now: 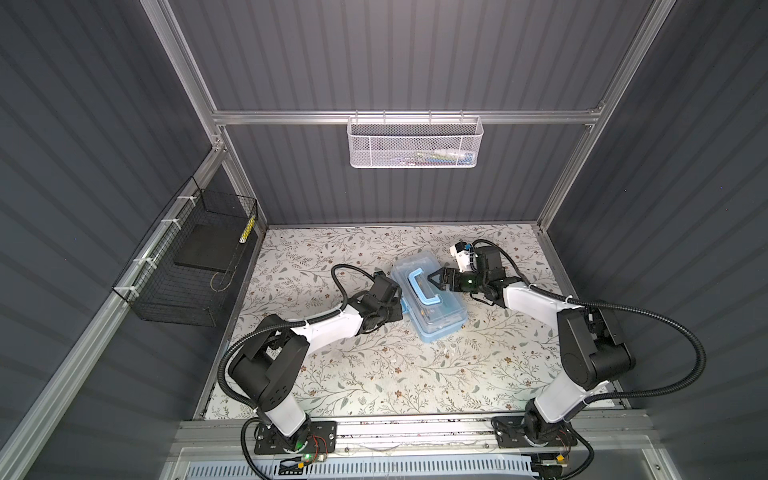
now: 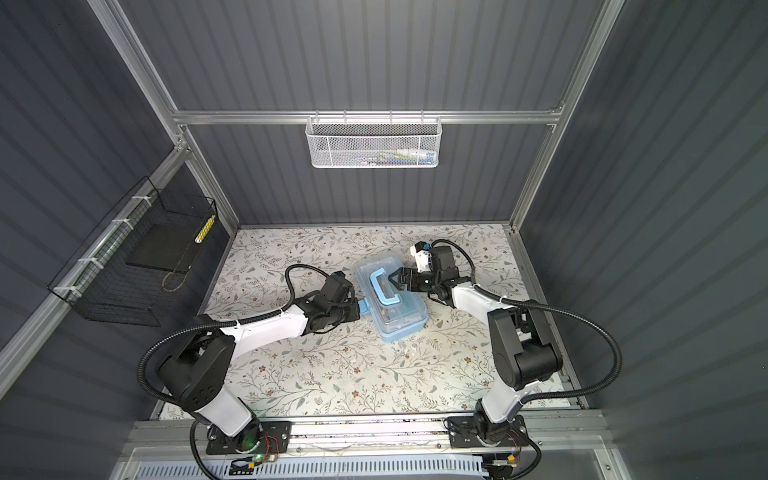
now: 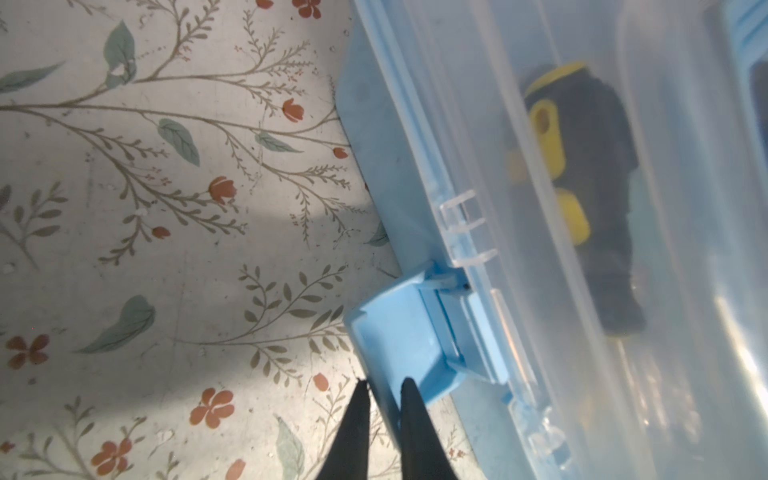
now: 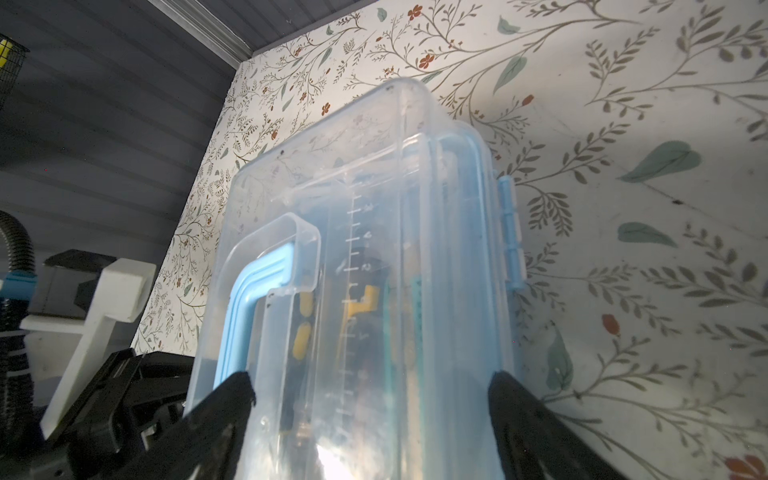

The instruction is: Pack the tool kit

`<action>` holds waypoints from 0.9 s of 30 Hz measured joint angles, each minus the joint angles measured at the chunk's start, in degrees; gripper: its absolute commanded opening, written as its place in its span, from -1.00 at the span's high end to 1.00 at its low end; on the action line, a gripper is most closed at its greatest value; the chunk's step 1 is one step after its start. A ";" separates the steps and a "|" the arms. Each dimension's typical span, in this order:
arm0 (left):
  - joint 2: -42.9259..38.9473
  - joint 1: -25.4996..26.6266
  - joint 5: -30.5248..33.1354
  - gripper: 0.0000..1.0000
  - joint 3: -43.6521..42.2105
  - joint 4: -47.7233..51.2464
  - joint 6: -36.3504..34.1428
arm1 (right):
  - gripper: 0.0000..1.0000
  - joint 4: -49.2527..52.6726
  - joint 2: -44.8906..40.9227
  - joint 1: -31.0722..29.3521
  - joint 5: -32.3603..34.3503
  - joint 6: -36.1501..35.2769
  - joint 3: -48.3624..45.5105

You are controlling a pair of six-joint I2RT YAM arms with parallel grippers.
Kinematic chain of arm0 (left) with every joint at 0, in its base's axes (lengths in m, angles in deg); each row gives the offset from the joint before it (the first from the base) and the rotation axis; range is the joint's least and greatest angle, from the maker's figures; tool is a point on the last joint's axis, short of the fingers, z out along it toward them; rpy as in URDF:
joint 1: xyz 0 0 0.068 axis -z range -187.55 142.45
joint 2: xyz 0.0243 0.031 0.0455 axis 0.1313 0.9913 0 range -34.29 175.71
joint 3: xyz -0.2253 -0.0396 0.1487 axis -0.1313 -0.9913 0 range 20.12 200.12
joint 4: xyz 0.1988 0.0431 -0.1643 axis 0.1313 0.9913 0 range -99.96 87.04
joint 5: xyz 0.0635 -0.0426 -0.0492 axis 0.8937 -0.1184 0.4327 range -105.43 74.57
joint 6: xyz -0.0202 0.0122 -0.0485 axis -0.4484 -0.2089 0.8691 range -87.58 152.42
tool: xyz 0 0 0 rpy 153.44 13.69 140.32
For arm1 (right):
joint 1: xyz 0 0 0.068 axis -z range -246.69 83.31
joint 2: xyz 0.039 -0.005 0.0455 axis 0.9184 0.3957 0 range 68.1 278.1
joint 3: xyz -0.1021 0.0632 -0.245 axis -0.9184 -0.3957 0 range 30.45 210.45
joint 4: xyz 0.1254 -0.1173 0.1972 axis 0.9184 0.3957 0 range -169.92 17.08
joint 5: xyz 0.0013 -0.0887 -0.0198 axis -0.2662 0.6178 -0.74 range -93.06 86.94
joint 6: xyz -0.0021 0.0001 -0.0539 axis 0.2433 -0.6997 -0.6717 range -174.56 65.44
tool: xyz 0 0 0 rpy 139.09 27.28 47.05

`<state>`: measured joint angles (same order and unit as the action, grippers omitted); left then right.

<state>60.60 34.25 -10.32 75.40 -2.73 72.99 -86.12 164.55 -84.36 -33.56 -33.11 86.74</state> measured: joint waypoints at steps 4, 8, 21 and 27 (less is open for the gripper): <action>0.28 0.00 0.37 0.71 1.60 2.12 -0.02 | -0.81 -0.09 0.00 -0.02 -0.02 0.00 -0.02; 0.39 0.00 0.48 0.76 3.39 4.37 -0.02 | -0.81 -0.35 0.04 -0.02 -0.07 0.11 -0.07; 2.80 -0.15 1.57 0.77 11.02 13.05 -1.68 | -0.81 -1.09 0.07 -0.02 -0.13 0.39 -0.37; 4.76 -0.11 2.25 0.75 13.16 18.40 -3.21 | -0.81 -1.09 0.07 -0.02 -0.13 0.39 -0.37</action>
<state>65.37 34.15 -8.07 88.56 15.67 69.78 -87.21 164.61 -84.38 -33.69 -32.72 86.37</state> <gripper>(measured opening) 0.120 0.905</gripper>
